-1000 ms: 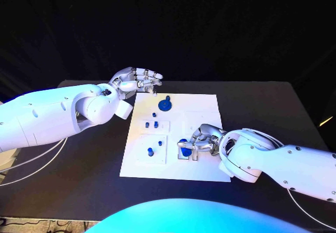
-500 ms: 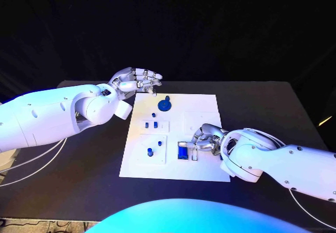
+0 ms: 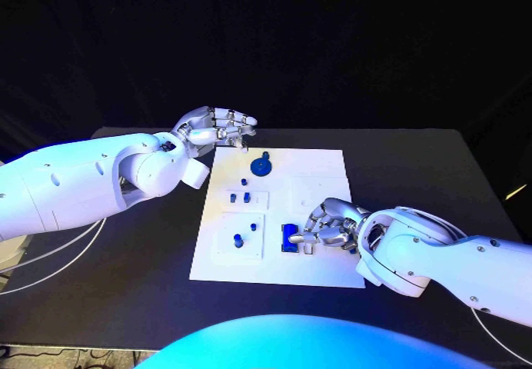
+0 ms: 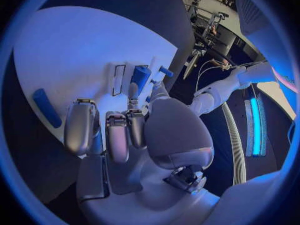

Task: Assemble the parts on the task board

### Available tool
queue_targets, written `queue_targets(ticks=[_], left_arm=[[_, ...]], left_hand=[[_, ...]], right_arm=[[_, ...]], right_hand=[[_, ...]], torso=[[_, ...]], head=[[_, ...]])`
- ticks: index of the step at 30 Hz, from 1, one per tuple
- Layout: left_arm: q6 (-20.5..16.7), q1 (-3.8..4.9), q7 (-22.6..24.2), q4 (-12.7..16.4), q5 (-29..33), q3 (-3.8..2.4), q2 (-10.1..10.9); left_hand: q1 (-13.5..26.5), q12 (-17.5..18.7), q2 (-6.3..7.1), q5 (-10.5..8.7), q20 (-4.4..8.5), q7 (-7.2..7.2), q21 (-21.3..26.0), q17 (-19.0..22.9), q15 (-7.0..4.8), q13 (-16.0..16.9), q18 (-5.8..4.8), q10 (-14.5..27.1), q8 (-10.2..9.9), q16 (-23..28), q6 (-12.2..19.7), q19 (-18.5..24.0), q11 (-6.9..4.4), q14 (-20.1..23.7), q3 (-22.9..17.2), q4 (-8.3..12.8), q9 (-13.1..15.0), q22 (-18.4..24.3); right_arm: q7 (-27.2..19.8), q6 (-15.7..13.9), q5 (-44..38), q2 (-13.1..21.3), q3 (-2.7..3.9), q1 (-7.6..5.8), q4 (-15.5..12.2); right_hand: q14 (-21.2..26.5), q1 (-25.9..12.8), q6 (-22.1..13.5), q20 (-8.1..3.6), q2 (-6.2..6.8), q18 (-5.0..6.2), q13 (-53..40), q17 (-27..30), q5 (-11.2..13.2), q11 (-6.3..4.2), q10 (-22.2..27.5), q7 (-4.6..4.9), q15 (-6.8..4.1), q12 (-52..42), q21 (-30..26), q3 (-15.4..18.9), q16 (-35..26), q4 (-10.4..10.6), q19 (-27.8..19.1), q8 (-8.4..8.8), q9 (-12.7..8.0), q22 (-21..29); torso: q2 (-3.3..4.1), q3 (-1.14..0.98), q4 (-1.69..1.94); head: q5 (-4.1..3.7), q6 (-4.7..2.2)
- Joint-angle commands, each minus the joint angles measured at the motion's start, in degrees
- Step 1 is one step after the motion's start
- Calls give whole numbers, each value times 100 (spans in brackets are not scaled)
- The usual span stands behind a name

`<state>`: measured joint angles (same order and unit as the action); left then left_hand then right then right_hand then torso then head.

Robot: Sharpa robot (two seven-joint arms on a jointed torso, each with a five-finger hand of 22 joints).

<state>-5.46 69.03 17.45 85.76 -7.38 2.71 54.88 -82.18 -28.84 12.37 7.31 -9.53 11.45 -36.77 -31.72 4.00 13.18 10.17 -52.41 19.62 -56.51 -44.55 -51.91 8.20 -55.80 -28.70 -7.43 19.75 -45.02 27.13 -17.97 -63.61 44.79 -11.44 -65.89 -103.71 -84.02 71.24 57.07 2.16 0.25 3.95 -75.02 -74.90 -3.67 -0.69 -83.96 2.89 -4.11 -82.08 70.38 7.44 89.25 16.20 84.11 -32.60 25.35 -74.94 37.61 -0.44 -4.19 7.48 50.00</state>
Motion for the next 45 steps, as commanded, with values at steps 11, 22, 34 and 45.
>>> queue_targets(ticks=[11,22,34,45], left_arm=[[88,2,29,11,24,-3,-7],[86,2,26,14,24,-3,-1],[87,2,23,16,24,-3,3],[89,2,20,17,24,-2,14]], left_hand=[[-4,-24,-69,13,-10,76,35,-7,17,-9,27,22,33,37,39,-42,-3,13,28,-21,-10,9],[-4,-24,-69,13,-10,76,35,-7,17,-9,27,22,33,37,39,-42,-3,13,28,-21,-10,9],[-4,-24,-69,13,-10,76,35,-7,17,-9,27,22,33,37,39,-42,-3,13,28,-21,-10,9],[-4,-24,-69,13,-10,76,35,-7,17,-9,27,22,33,37,39,-42,-3,13,28,-21,-10,9]], right_arm=[[-75,267,-249,-153,-2,67,124],[160,346,-460,-246,-3,121,264],[192,152,-611,-219,-3,137,281],[-783,-487,-17,344,17,34,-150]], right_hand=[[-548,261,-3,-34,-17,-53,-891,-1270,-30,-42,-172,4,-41,9,29,24,-20,27,77,-48,-28,-974],[-548,401,-1,-40,-69,-54,-895,-1271,-117,-54,-176,-10,-49,11,34,-3,-20,10,83,-40,-49,-983],[-549,453,17,-48,-136,-58,-914,-1275,-176,-62,-190,-17,-58,-8,51,-36,-18,33,92,-39,-67,-994],[-533,408,-232,-7,-19,-31,-812,-1202,-165,31,-97,100,11,149,-152,49,-49,31,39,136,-162,-955]], torso=[[4,5,4],[0,7,2],[4,4,6],[-5,10,-4]], head=[[-22,0],[-18,0],[-26,0],[-35,0]])
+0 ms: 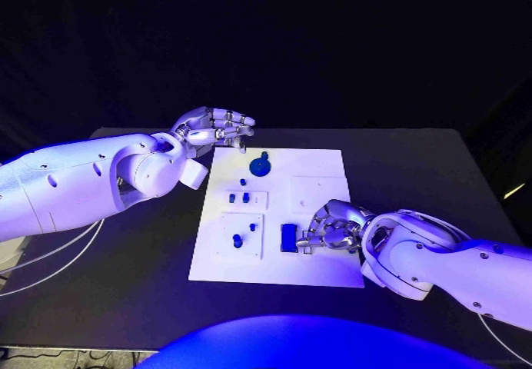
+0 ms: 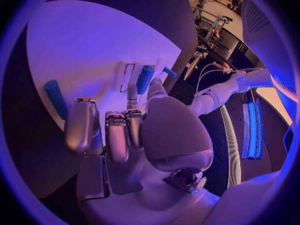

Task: Assemble the parts on the task board

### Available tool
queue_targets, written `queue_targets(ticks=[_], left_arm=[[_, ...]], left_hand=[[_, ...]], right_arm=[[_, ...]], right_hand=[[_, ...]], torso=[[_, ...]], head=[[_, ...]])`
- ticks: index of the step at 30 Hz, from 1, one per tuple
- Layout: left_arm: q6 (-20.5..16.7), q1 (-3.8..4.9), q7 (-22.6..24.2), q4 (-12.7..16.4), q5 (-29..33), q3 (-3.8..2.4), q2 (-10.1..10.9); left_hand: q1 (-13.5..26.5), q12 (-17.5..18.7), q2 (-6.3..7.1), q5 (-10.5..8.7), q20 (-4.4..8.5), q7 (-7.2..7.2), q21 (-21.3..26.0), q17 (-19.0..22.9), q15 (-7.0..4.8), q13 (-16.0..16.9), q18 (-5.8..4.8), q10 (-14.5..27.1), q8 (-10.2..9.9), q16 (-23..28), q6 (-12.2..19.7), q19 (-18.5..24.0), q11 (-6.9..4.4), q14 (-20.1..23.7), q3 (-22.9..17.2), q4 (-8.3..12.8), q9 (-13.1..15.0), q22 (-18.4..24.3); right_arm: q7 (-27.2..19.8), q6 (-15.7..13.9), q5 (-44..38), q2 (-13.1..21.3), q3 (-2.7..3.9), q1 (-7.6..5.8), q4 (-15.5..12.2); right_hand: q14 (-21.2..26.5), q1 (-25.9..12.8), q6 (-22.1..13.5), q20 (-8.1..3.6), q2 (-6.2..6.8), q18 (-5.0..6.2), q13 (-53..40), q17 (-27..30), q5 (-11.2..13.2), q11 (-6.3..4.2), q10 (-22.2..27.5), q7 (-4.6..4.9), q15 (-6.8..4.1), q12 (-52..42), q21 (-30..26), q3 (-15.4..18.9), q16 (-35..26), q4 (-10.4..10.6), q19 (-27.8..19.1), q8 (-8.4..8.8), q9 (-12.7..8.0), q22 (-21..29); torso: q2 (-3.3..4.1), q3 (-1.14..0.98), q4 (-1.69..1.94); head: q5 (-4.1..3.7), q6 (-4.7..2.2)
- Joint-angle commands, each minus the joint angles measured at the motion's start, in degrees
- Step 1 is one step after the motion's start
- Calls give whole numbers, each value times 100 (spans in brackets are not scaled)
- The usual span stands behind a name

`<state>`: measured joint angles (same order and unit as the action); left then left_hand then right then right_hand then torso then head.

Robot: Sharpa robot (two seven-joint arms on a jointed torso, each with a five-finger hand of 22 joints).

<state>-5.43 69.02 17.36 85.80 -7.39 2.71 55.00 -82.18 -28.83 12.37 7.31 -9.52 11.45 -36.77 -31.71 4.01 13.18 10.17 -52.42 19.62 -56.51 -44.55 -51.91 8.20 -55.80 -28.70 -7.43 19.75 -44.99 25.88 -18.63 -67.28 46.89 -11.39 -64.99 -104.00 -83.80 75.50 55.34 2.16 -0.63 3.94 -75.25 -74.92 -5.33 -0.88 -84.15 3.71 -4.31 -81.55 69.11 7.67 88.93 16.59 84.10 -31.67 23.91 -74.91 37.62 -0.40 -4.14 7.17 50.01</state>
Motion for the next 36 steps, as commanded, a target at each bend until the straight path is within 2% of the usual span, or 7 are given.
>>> queue_targets(ticks=[1,5,9,16,21,25,36], left_arm=[[84,3,30,12,24,-3,3],[84,3,30,14,24,-3,6],[89,3,33,21,24,-2,5],[91,3,41,24,24,-2,5],[99,2,45,20,23,-2,-3],[106,2,47,17,23,-2,-9],[111,2,42,9,23,-2,-4]], left_hand=[[-4,-25,-69,13,-10,76,36,-8,17,-8,27,23,33,37,39,-42,-3,13,28,-21,-10,6],[-4,-25,-69,13,-10,76,36,-8,17,-8,27,23,33,37,39,-42,-3,13,28,-21,-10,6],[-10,-35,-73,13,-9,74,48,-11,16,-14,27,23,49,41,41,-47,-4,14,30,-28,-12,13],[-10,-35,-73,13,-9,74,48,-11,16,-14,27,23,49,41,41,-47,-4,14,30,-28,-12,13],[-10,-35,-73,13,-9,74,48,-11,16,-14,27,23,49,41,41,-47,-4,14,30,-28,-12,13],[-10,-35,-73,13,-9,74,48,-11,16,-14,27,23,49,41,41,-47,-4,14,30,-28,-12,13],[-10,-35,-73,13,-9,74,48,-11,16,-14,27,23,49,41,41,-47,-4,14,30,-28,-12,13]], right_arm=[[-748,-480,402,233,15,-91,-186],[-930,-579,444,632,21,-215,-380],[-916,-461,245,972,19,-254,-400],[-673,-255,-351,1391,0,-36,-299],[-408,-289,-668,1446,-8,158,-255],[-203,-345,-857,1388,-11,243,-220],[197,-374,-1140,1238,-12,308,-98]], right_hand=[[-553,20,-90,3,75,-29,-794,-1194,-7,64,-77,33,42,92,-40,19,-20,-15,35,73,-32,-956],[-552,183,-245,55,151,-30,-796,-1190,-25,140,-67,121,106,96,-50,0,-22,-33,35,256,-112,-962],[-550,411,-250,88,218,-29,-781,-1180,-53,170,-48,155,134,122,-54,-48,-27,-57,36,371,-165,-970],[-545,536,-225,109,219,-27,-758,-1164,11,190,-33,178,153,157,-68,-88,-35,-24,33,490,-223,-974],[-549,498,-112,112,229,-33,-762,-1183,69,181,-52,163,148,151,-25,-71,-28,3,47,527,-243,-990],[-547,450,-58,110,241,-32,-761,-1177,86,173,-55,154,142,155,-28,-54,-31,10,49,538,-249,-991],[-548,287,51,101,237,-33,-758,-1181,118,152,-61,127,127,163,-26,-36,-29,19,56,556,-255,-998]], torso=[[-5,5,-11],[-13,11,-12],[-9,9,-12],[-6,1,-20],[-2,-11,-23],[0,-7,-11],[4,6,3]], head=[[-6,-1],[-45,-17],[-84,-44],[-121,-60],[-141,-50],[-162,-49],[-183,-15]])
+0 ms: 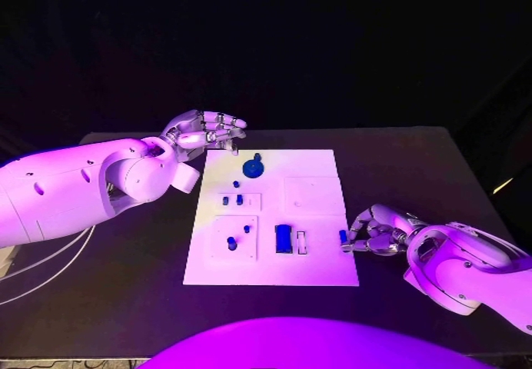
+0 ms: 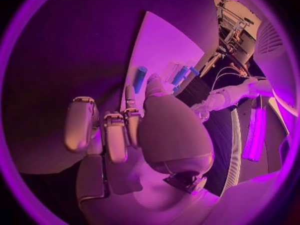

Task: Assemble the parts on the task board

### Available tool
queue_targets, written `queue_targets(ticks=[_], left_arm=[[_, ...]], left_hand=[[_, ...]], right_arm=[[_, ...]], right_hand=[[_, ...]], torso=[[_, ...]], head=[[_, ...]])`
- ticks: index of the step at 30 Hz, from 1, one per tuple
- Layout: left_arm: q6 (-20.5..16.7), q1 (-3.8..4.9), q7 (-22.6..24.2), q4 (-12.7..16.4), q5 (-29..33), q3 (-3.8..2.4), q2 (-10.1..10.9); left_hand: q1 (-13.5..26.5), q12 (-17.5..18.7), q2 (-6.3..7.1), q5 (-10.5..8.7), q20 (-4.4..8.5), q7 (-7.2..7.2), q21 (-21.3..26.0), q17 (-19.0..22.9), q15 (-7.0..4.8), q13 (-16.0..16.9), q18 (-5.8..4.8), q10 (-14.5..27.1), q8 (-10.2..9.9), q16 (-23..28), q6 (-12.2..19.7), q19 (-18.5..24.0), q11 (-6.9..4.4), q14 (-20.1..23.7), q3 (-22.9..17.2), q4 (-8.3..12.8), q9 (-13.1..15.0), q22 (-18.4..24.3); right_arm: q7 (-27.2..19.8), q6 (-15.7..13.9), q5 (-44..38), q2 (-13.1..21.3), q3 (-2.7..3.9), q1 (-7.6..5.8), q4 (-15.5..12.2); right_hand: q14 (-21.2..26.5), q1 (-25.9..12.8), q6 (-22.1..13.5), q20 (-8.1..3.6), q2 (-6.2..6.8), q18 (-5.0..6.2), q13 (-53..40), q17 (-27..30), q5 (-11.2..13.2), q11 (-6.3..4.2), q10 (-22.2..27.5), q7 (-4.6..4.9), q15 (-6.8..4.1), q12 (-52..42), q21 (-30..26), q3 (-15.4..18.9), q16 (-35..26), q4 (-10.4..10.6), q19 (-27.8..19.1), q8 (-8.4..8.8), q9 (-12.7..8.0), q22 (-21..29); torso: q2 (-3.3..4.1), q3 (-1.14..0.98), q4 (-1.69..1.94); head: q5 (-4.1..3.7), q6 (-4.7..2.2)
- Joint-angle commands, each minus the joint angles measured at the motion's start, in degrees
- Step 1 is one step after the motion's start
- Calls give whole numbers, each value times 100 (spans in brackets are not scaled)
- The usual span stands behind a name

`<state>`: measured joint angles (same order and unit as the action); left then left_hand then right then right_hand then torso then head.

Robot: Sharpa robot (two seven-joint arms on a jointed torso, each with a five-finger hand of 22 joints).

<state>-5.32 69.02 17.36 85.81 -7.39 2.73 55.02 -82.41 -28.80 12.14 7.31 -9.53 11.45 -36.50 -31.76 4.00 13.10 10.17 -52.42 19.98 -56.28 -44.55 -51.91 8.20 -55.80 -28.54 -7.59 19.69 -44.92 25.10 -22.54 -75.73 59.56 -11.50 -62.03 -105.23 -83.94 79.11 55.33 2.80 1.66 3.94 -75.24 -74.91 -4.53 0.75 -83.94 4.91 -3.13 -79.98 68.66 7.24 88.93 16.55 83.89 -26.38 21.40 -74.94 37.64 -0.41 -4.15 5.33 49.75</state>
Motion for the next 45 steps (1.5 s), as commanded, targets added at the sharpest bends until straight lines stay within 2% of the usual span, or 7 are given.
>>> queue_targets(ticks=[1,15,23,28,34,40,45], left_arm=[[102,2,42,8,24,-3,-6],[111,2,34,9,24,-2,8],[112,2,29,15,24,-2,19],[108,2,26,18,24,-2,28],[108,2,21,18,24,-2,32],[106,2,7,14,24,-1,36],[108,2,-1,12,24,0,35]], left_hand=[[13,-38,-50,13,-9,74,21,-6,16,-6,27,23,13,18,40,-47,-4,14,14,-12,-5,5],[23,-45,-49,12,-10,73,33,-8,17,-11,27,24,24,21,41,-51,-4,14,22,-27,-8,12],[23,-45,-49,12,-10,73,33,-8,17,-11,27,24,24,21,41,-51,-4,14,22,-27,-8,12],[23,-45,-49,12,-10,73,33,-8,17,-11,27,24,24,21,41,-51,-4,14,22,-27,-8,12],[23,-45,-49,12,-10,73,33,-8,17,-11,27,24,24,21,41,-51,-4,14,22,-27,-8,12],[23,-45,-49,12,-10,73,33,-8,17,-11,27,24,24,21,41,-51,-4,14,22,-27,-8,12],[32,-48,-57,14,-11,74,41,-10,18,-14,26,27,30,23,44,-53,-4,14,23,-43,-10,17]], right_arm=[[293,33,-301,-43,0,15,37],[521,230,-530,-305,-2,78,193],[655,378,-812,-471,-3,108,262],[695,384,-942,-497,-4,121,286],[657,227,-994,-484,-4,125,266],[562,47,-993,-390,-3,124,189],[457,-40,-962,-262,-1,86,82]], right_hand=[[-535,-82,56,36,7,-33,-755,-1184,38,-11,-80,7,9,12,21,8,-29,24,78,28,-4,-995],[-534,-111,122,23,-13,-30,-753,-1181,126,-35,-82,-21,-9,20,0,-17,-31,2,77,30,1,-995],[-536,942,227,-41,9,-36,-761,-1186,-152,-99,-75,-83,-73,38,10,-661,-32,-234,93,155,-57,-1016],[-536,1043,280,-43,71,-39,-760,-1188,-291,-101,-70,-82,-72,48,11,-853,-31,-205,96,204,-87,-1022],[-539,1086,365,-85,-40,-44,-795,-1203,-334,-172,-111,-169,-130,6,48,-1430,-26,-73,114,149,-43,-1038],[-543,555,265,-125,325,-51,-812,-1215,-297,-205,-145,-198,-168,3,72,-2558,-24,-35,133,-159,195,-1049],[-544,251,215,-130,459,-56,-825,-1221,-273,-198,-161,-211,-176,-4,85,-3168,-22,-65,141,-302,297,-1054]], torso=[[0,8,3],[1,5,1],[5,4,8],[-3,7,0],[-3,1,2],[-2,2,-1],[-4,3,-2]], head=[[3,13],[19,25],[10,25],[22,25],[26,25],[22,25],[16,25]])
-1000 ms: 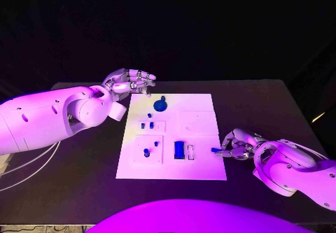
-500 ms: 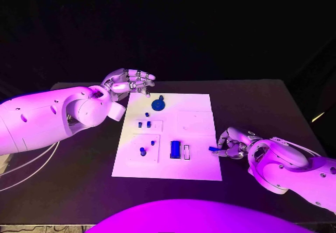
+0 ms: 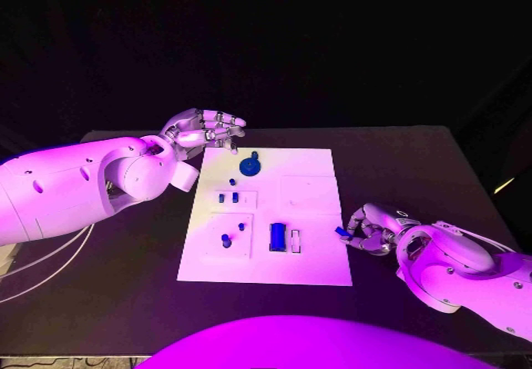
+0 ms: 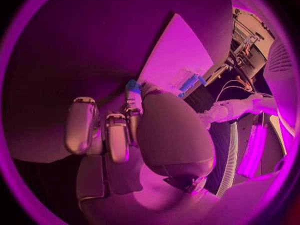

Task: Assemble the parts on the task board

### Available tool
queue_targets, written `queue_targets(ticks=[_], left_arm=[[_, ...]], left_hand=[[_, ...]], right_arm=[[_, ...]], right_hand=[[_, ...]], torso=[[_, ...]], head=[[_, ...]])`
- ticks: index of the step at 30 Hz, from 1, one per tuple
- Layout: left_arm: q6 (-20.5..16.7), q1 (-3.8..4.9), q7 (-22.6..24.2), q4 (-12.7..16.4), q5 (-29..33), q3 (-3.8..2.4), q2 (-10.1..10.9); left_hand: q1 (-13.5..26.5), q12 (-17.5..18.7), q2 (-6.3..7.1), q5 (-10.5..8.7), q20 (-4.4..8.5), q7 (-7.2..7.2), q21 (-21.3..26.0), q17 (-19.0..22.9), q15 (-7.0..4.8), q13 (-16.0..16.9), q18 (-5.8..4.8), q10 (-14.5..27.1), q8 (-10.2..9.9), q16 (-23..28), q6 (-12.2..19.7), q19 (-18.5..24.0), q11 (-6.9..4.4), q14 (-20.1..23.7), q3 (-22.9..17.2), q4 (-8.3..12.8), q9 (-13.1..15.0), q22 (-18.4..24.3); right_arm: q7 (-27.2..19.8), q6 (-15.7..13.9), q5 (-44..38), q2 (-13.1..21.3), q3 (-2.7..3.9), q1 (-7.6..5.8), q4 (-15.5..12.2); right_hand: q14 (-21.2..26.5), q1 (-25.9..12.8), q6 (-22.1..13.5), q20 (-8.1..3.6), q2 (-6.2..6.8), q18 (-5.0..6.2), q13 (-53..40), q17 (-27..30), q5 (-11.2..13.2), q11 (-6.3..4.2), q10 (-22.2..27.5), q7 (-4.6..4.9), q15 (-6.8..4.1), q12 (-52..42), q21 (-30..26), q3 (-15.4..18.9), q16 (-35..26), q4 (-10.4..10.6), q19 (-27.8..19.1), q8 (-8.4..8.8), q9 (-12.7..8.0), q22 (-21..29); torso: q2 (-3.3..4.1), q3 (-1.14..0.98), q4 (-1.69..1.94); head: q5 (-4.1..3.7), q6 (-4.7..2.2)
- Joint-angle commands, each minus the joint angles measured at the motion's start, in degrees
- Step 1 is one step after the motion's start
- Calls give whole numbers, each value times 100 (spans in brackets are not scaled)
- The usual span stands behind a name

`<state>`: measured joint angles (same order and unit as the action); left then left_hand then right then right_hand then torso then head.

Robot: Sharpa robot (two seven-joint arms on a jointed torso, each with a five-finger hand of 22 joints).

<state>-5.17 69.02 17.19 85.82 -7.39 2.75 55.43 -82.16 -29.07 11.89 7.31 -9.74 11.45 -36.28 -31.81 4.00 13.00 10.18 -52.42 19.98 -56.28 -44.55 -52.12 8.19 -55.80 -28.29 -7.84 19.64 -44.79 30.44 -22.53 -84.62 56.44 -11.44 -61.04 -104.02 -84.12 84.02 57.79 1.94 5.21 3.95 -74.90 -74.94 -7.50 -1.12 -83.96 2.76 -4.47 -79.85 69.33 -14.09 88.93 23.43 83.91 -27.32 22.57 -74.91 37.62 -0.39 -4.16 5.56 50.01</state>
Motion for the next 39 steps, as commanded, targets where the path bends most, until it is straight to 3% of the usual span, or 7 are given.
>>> queue_targets(ticks=[1,4,13,26,30,35,39], left_arm=[[91,2,14,10,24,-3,-5],[88,2,9,7,24,-2,-4],[98,2,-3,6,24,2,-15],[111,2,-15,21,23,4,-28],[113,2,-14,23,23,4,-30],[118,2,-17,23,23,5,-30],[124,2,-18,25,23,5,-31]], left_hand=[[8,-21,-32,14,10,74,20,-5,18,-5,26,27,31,23,44,-33,-4,14,-1,-18,-5,5],[4,-22,-42,17,10,74,22,-5,17,-6,26,28,33,23,45,-34,-4,14,-6,-20,-5,6],[4,-22,-42,17,10,74,22,-5,17,-6,26,28,33,23,45,-34,-4,14,-6,-20,-5,6],[-3,-23,-47,18,11,75,27,-6,16,-9,27,32,36,25,48,-37,-5,14,-10,-21,-7,9],[-3,-23,-47,18,11,75,27,-6,16,-9,27,32,36,25,48,-37,-5,14,-10,-21,-7,9],[-3,-23,-47,18,11,75,27,-6,16,-9,27,32,36,25,48,-37,-5,14,-10,-21,-7,9],[-3,-23,-47,18,11,75,27,-6,16,-9,27,32,36,25,48,-37,-5,14,-10,-21,-7,9]], right_arm=[[-96,-47,-57,82,-7,-34,-66],[-145,-66,5,171,-5,-122,-148],[-227,-139,494,184,2,-315,-444],[-307,-100,1998,-402,1,-313,-266],[-364,-198,2434,-573,0,-282,-196],[-387,-206,2761,-766,0,-266,-95],[-331,-49,2859,-892,0,-261,-19]], right_hand=[[-527,-275,-41,-47,118,-55,-860,-1220,44,-12,-161,8,-44,-16,11,-1117,-22,-762,138,-223,192,-1056],[-526,-393,-67,-51,187,-54,-856,-1217,92,-9,-159,11,-47,-4,1,-1344,-24,-801,137,-275,228,-1055],[-526,-552,-82,-52,238,-52,-861,-1215,104,-7,-163,14,-46,-7,-9,-1504,-25,-803,135,-318,256,-1053],[-527,-957,-71,-40,252,-45,-865,-1216,43,-4,-163,20,-28,-3,-62,-1626,-25,-729,127,-389,293,-1042],[-524,-1187,-69,-39,281,-37,-873,-1202,-255,-6,-166,17,-27,-9,-109,-1582,-31,-745,117,-428,313,-1032],[-523,-1269,-66,-37,261,-35,-880,-1201,-293,-4,-169,21,-25,-17,-127,-1561,-32,-728,114,-439,316,-1028],[-522,-1327,-62,-36,252,-31,-887,-1196,-300,-2,-173,21,-23,-27,-150,-1542,-34,-719,109,-446,319,-1023]], torso=[[-2,1,-1],[-7,3,0],[1,1,6],[4,6,4],[2,0,5],[-2,2,-2],[3,0,5]], head=[[-9,-1],[-15,-10],[-27,-24],[-40,-15],[-43,-13],[-47,-4],[-44,-1]])
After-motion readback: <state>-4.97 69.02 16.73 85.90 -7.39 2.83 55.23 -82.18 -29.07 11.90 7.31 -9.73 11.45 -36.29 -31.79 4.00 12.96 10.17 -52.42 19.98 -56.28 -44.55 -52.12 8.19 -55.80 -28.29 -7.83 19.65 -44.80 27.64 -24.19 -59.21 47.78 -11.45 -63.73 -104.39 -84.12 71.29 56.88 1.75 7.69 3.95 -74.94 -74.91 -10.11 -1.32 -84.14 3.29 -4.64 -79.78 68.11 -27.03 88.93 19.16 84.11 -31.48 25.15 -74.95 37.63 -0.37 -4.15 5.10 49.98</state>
